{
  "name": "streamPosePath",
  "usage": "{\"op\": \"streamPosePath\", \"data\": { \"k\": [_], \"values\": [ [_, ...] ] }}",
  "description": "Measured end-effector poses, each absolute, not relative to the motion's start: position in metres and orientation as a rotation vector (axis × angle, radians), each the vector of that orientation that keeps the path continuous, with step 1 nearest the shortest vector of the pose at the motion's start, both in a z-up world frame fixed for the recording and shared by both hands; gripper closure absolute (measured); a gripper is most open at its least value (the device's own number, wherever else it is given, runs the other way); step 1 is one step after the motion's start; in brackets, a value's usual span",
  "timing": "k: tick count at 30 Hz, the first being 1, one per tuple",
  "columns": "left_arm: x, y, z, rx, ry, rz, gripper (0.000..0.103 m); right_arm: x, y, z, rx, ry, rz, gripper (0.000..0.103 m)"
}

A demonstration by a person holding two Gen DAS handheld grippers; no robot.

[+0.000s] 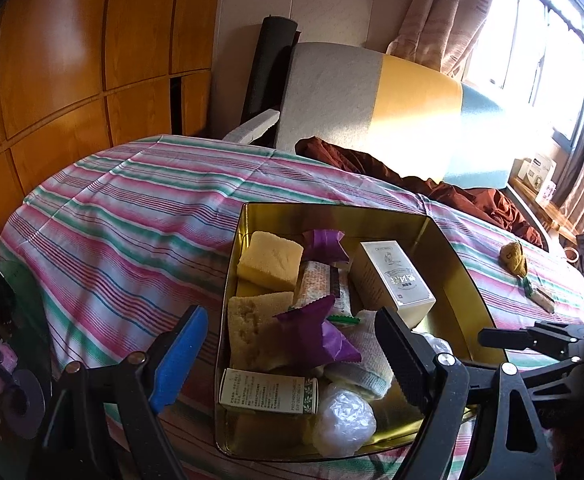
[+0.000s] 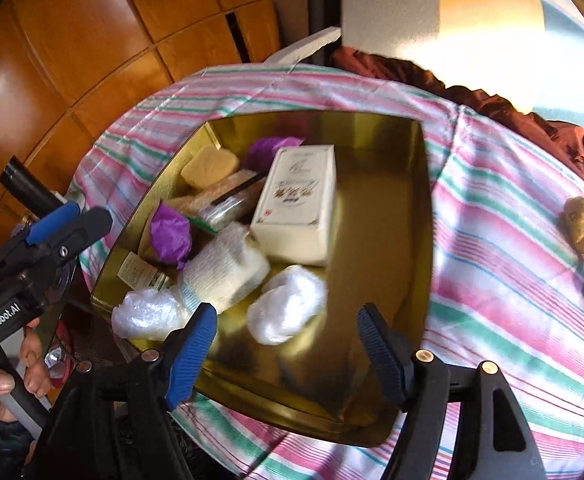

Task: Organize objects
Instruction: 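Carry the plastic-wrapped bundle into the gold tray and release it with the right tool, then grasp the cracker packet with the right tool while the left tool grasps the yellow sock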

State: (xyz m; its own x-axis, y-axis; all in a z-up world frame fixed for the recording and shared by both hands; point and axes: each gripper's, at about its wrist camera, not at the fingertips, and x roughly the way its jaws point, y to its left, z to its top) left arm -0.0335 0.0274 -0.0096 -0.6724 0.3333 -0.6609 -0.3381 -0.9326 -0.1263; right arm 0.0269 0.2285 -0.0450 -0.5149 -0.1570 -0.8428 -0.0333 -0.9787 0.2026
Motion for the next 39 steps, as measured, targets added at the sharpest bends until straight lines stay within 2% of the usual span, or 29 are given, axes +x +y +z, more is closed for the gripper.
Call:
{"op": "streamPosePath", "data": {
  "k": [16, 26, 29, 32, 37, 39],
  "values": [
    [-0.025, 0.082, 0.008, -0.964, 0.152, 2.484, 0.017, 0.073, 0.378, -0.03, 1.593, -0.481, -2.941, 0.029],
    [-0.016, 0.134, 0.009, -0.951, 0.244, 2.377, 0.017, 0.103, 0.474, -0.048, 1.801, -0.531, -3.024, 0.027],
    [-0.014, 0.15, 0.008, -0.948, 0.262, 2.343, 0.017, 0.109, 0.502, -0.056, 1.877, -0.521, -3.03, 0.027],
    [-0.013, 0.164, 0.005, -0.952, 0.274, 2.303, 0.016, 0.11, 0.527, -0.061, 1.921, -0.481, -3.038, 0.016],
    [-0.011, 0.188, 0.001, -0.971, 0.289, 2.244, 0.017, 0.095, 0.552, -0.07, 1.984, -0.343, -3.0, 0.015],
    [-0.01, 0.199, -0.001, -0.978, 0.295, 2.223, 0.017, 0.084, 0.555, -0.076, 2.025, -0.223, -2.949, 0.015]
  ]
}}
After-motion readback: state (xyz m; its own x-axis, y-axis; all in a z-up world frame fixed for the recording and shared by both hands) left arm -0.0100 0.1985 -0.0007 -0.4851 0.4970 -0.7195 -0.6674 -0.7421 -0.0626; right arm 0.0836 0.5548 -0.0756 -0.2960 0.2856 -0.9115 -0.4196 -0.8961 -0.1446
